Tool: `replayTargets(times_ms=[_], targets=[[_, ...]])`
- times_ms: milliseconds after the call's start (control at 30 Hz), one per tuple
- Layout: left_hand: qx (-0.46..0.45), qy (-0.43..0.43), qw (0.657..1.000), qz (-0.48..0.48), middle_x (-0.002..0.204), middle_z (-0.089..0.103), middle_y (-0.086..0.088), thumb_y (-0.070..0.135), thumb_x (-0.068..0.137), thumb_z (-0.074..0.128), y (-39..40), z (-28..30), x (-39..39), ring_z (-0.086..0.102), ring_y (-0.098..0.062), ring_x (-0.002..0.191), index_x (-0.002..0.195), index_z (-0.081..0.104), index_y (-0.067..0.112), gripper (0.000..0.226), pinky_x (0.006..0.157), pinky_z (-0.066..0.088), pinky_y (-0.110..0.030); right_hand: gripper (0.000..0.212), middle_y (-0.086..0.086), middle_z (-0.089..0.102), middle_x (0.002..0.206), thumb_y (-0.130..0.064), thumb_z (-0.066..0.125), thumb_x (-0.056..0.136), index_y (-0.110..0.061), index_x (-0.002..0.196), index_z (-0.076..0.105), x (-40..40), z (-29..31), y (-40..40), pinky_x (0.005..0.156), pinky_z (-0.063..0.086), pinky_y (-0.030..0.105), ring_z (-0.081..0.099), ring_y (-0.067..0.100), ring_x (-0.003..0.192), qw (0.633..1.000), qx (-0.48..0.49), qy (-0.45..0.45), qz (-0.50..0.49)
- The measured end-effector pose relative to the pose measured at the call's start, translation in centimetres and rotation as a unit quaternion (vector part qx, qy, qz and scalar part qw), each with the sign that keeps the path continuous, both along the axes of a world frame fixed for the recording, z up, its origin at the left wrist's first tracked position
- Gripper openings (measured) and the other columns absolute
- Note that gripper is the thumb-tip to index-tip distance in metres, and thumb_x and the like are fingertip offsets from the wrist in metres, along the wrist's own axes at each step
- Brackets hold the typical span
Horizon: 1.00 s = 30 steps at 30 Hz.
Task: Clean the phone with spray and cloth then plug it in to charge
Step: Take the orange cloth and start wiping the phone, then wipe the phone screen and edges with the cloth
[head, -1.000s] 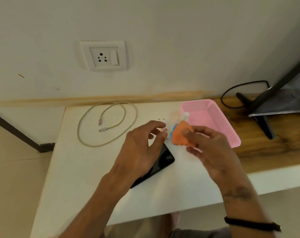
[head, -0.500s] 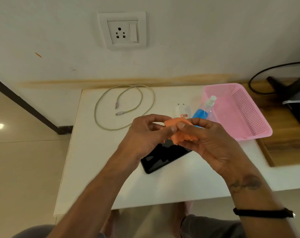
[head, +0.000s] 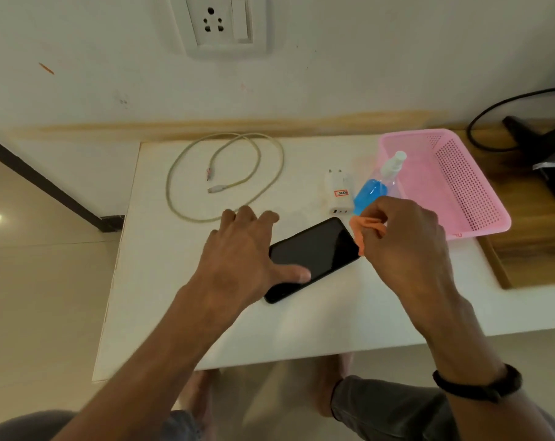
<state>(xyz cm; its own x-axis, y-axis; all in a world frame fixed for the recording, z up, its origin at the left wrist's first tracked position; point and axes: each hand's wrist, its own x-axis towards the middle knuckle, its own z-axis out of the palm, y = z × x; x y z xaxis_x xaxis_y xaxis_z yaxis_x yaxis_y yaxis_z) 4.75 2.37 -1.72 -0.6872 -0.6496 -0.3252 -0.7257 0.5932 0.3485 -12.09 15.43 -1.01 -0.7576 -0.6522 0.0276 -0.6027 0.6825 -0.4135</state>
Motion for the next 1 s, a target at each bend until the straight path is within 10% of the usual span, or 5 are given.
replayTargets(times_ms=[367,700,1000], targets=[[-0.011,0.008,0.995,-0.095,0.124,0.043,0.010,0.064,0.069,0.079,-0.3,-3.3,1.8,0.042,-0.014,0.113,0.140,0.043,0.033,0.085,0.094,0.047,-0.033,0.013,-0.005,0.063,0.083,-0.020,0.071,0.095,-0.021,0.089,0.059,0.1,-0.3,-0.9,0.062,0.039,0.024,0.060,0.015,0.068,1.000,0.013,0.023,0.003],[0.054,0.039,0.989,-0.134,0.118,0.042,0.016,0.057,0.060,0.089,-5.0,-4.1,2.8,0.038,-0.010,0.111,0.137,0.045,0.044,0.090,0.092,0.044,-0.030,0.011,-0.002,0.072,0.100,-0.005,0.065,0.095,-0.016,0.094,0.062,1.6,-1.2,-2.2,0.078,0.063,0.044,0.072,0.021,0.087,0.996,-0.002,0.014,0.092],[0.050,0.056,0.988,-0.139,0.122,0.043,0.012,0.056,0.059,0.089,-5.9,-4.4,3.3,0.040,-0.014,0.115,0.142,0.046,0.042,0.094,0.099,0.046,-0.034,0.024,0.001,0.067,0.102,-0.038,0.072,0.092,-0.014,0.092,0.074,2.5,-1.8,-3.2,0.087,0.047,0.020,0.066,0.018,0.093,0.986,0.100,-0.026,0.128]])
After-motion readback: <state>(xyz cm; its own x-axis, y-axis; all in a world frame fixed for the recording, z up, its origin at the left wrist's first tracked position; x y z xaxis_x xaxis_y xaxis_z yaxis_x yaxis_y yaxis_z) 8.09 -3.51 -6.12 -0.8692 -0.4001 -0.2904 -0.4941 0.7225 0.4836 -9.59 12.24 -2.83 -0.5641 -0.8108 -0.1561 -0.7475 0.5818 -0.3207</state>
